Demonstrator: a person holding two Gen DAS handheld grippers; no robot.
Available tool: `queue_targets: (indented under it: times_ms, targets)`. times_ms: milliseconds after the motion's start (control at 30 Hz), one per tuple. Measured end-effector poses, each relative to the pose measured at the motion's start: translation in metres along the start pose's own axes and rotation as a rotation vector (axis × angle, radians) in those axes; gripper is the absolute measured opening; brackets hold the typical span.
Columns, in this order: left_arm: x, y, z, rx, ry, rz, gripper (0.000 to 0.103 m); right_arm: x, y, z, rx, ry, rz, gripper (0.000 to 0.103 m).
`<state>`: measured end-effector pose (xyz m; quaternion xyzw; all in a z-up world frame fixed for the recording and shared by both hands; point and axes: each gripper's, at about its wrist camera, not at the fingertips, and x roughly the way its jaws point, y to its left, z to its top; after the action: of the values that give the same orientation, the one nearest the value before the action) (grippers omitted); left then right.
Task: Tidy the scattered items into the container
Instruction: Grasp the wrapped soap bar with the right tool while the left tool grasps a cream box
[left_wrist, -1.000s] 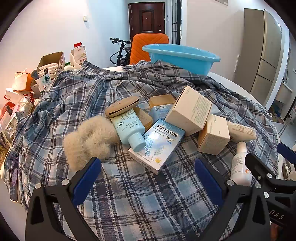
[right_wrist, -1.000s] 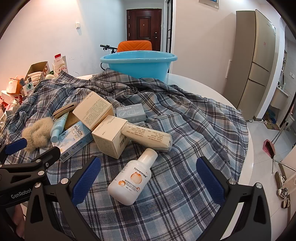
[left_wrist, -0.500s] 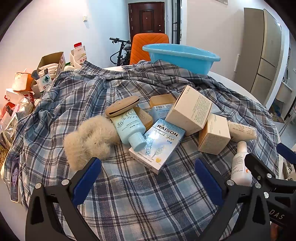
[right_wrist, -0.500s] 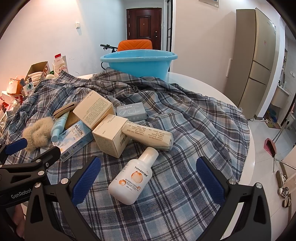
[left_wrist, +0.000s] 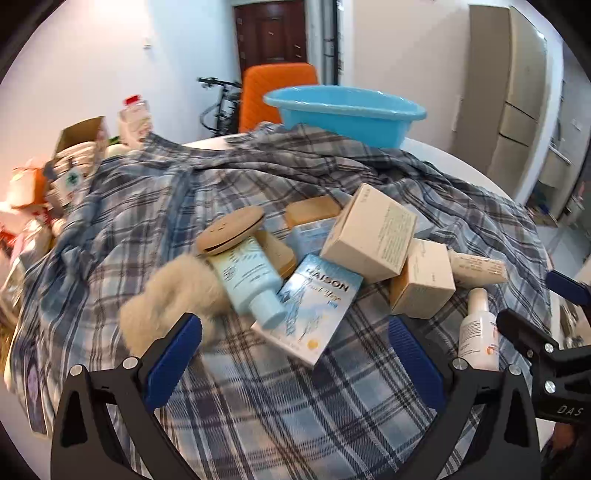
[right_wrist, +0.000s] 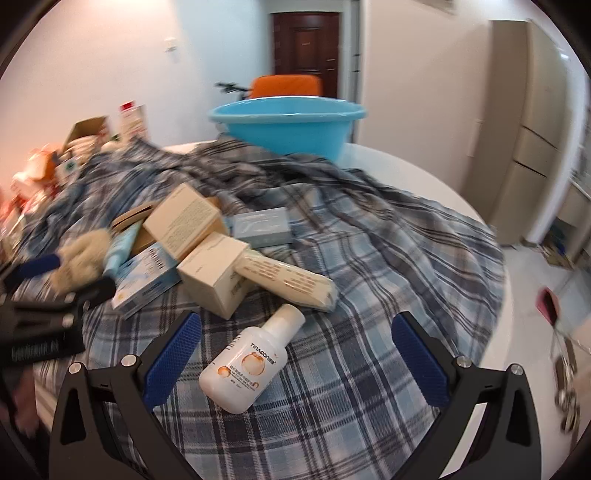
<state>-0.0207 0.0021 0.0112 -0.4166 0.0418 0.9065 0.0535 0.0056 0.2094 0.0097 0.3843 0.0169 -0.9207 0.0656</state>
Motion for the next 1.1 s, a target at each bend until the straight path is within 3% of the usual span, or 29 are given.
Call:
queue_targets:
  times_ms: [100, 400, 533, 733, 900, 967, 1100]
  targets:
    - [0.006, -0.002, 0.007, 0.034, 0.010, -0.001, 0.103, 0.008, -0.010, 0.003, -0.018, 0.035, 0.058, 0.103]
    - [0.019, -0.017, 0.010, 0.082, 0.038, -0.019, 0.103, 0.018, -0.022, 0.006, -0.040, 0.059, 0.079, 0.103]
    - [0.016, -0.021, 0.010, 0.092, 0.016, -0.027, 0.103, 0.025, -0.024, 0.007, -0.068, 0.093, 0.087, 0.089]
    - [0.018, -0.022, 0.016, 0.108, 0.014, -0.018, 0.103, 0.042, -0.018, 0.015, -0.176, 0.133, 0.111, 0.080]
    - [0.023, -0.021, 0.018, 0.113, 0.024, -0.003, 0.103, 0.058, -0.011, 0.022, -0.263, 0.160, 0.106, 0.080]
    - [0.025, -0.020, 0.018, 0.107, 0.031, -0.004, 0.103, 0.063, -0.009, 0.023, -0.281, 0.174, 0.108, 0.069]
    - [0.028, -0.018, 0.018, 0.097, 0.042, -0.006, 0.103, 0.072, -0.006, 0.024, -0.306, 0.190, 0.099, 0.063]
